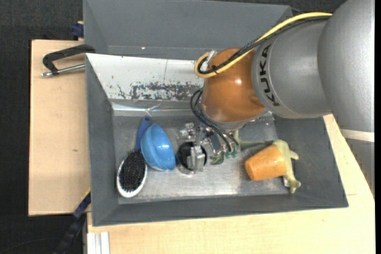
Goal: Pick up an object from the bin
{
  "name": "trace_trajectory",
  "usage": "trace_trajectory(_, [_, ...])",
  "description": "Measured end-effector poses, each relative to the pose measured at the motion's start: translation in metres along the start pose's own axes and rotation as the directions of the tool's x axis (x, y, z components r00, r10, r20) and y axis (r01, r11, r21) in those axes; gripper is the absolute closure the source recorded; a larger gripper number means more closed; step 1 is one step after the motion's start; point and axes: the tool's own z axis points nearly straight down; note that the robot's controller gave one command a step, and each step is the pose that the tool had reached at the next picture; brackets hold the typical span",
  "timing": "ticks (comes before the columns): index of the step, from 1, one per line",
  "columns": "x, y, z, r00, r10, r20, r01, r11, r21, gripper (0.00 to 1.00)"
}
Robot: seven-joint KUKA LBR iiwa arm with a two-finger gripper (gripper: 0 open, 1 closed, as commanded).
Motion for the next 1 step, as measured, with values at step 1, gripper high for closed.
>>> trace_trajectory(1, [-0.0025,0.0138,-0.2389,0.863,-0.505,0.008,0.505,0.863,0.007,1.0])
